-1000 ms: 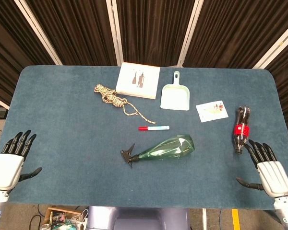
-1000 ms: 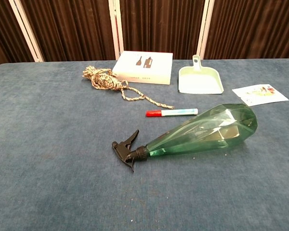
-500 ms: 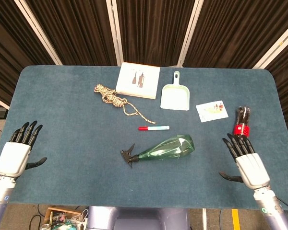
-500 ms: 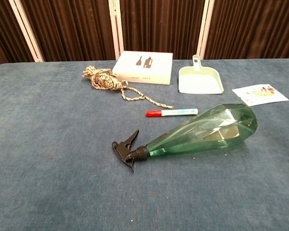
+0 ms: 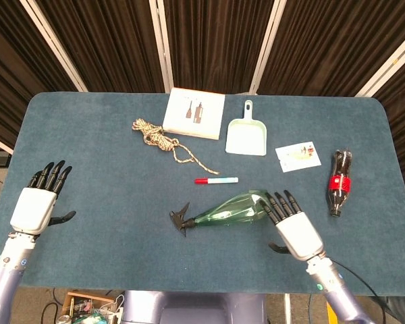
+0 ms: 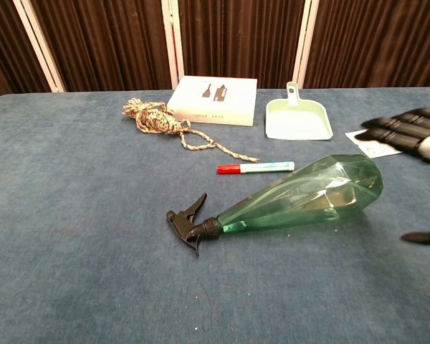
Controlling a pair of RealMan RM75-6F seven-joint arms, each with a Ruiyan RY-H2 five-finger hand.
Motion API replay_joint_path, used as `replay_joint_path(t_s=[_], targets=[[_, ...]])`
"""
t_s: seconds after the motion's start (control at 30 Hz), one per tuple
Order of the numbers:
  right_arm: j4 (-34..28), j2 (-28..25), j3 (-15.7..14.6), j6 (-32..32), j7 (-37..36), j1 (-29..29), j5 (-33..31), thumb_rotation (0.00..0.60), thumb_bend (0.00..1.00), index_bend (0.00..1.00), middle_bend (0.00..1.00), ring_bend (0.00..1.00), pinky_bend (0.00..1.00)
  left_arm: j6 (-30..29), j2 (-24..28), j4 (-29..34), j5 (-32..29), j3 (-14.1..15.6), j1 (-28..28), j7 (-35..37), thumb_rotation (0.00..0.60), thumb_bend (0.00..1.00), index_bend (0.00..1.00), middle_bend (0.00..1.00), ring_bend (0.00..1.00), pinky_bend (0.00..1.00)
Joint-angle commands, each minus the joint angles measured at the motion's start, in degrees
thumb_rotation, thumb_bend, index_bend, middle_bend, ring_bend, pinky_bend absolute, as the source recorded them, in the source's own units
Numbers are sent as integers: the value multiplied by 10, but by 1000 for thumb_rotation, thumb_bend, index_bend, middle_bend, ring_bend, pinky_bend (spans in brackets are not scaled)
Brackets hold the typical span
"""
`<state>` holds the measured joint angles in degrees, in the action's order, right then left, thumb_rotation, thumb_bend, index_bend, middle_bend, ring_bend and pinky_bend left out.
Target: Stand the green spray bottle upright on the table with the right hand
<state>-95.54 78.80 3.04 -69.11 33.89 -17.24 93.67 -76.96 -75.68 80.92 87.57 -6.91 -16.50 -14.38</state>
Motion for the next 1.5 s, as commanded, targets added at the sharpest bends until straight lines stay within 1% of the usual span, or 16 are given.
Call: replay_joint_path(t_s=[0.03,0.07,0.33,0.53,0.67,0.73,0.9,1.0,1.23,1.5], targets=[[-11,34,-9,21,57,-5,-17,600,186,0,0,0,0,10,-1,-6,-8,-4,-7,4,600,56,0,0,0,174],[-11,45,-11,25,77,-7,-20,600,186,0,0,0,0,16,-1,-10,-13,-6,-11,7,600,56,0,0,0,175],[-1,108,-14,46,169,-22,-29,600,187,0,0,0,0,37,0,-23,-24,-8,-26,26,600,57,0,0,0,174],[36,150,-7,53,206,-45,-9,600,202,0,0,0,0,32,2,-24,-26,-4,-25,31,600,57,0,0,0,175],[50,162,-1,58,228,-58,-3,600,208,0,0,0,0,35,4,-24,-39,-6,-24,34,600,60,0,0,0,175],[53,165,1,63,233,-64,-3,600,233,0,0,0,0,39,5,-24,-43,-6,-25,38,600,60,0,0,0,174],[54,164,8,85,219,-86,-3,600,306,0,0,0,0,48,10,-29,-58,-8,-26,48,600,60,0,0,0,175],[56,164,10,94,207,-99,2,600,322,0,0,0,0,51,14,-30,-70,-13,-25,57,600,60,0,0,0,175],[69,165,22,119,171,-132,2,600,324,0,0,0,0,54,22,-37,-97,-23,-23,72,600,60,0,0,0,174],[123,173,37,160,136,-171,-13,600,328,0,0,0,0,69,21,-50,-112,-25,-29,79,600,60,0,0,0,174]])
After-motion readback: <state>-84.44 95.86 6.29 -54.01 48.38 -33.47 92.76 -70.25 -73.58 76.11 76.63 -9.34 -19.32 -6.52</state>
